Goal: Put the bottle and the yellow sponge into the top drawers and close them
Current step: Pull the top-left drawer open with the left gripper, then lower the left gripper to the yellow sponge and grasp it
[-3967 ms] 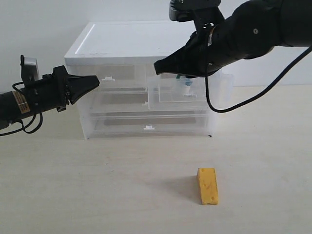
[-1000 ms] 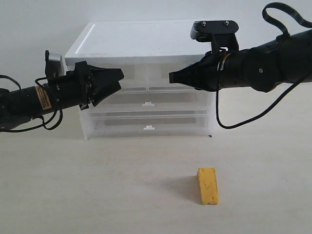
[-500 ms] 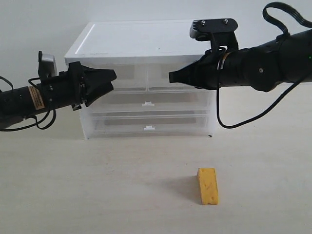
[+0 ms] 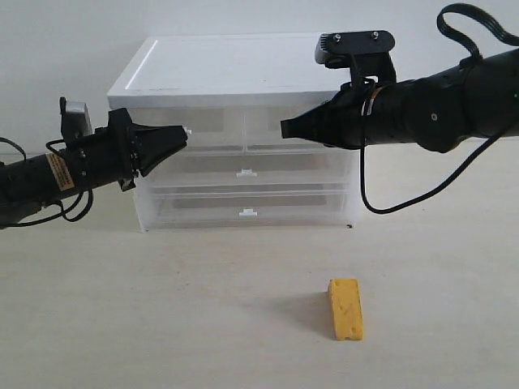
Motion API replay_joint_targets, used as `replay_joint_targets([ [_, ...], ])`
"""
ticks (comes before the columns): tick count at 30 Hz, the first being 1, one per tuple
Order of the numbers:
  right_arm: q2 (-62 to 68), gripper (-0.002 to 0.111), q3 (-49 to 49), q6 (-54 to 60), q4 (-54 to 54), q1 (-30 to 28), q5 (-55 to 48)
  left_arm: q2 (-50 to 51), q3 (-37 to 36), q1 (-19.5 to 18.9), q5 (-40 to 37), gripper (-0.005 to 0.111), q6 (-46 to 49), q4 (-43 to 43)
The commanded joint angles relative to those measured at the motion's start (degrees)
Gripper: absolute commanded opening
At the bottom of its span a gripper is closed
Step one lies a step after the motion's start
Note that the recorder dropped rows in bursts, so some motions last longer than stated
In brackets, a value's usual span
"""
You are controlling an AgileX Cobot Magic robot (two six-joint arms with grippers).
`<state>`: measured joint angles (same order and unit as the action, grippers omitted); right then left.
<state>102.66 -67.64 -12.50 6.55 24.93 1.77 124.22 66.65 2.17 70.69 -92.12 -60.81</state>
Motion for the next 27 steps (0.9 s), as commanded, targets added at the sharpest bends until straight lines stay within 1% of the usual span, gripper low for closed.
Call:
replay_joint_targets([
  [1, -0.86, 0.000, -0.29, 0.41, -0.02, -0.35, 0.08, 0.10, 0.42, -0.33, -0.72, 0.004, 0.31, 1.12],
  [5, -0.86, 0.000, -0.29, 0.41, -0.02, -0.35, 0.71, 0.10, -0.12, -0.33, -0.72, 0.004, 0.03, -0.64],
  [9, -0.86, 0.000, -0.29, 0.41, -0.02, -0.35, 1.84, -0.65, -2.95, -0.33, -0.72, 0.004, 0.03, -0.64],
  [14, -0.86, 0.000, -0.29, 0.41, -0.02, -0.35, 2.68, -3.79, -7.30, -0.33, -0.72, 0.004, 2.40, -0.77],
  [17, -0.86, 0.000, -0.29, 0.41, -0.02, -0.35, 2.57, -6.69, -9.84, -0.33, -0.72, 0.004, 3.18, -2.22],
  [23, -0.86, 0.000, -0.29, 0.41, -0.02, -0.35, 2.57, -11.18, -16.38, 1.33, -0.72, 0.004, 6.80, -3.39],
  [27, -0.86, 0.000, -0.29, 0.41, -0.02, -0.35, 2.57, -11.48, -20.02, 1.71, -0.72, 0.004, 10.21, -1.45],
])
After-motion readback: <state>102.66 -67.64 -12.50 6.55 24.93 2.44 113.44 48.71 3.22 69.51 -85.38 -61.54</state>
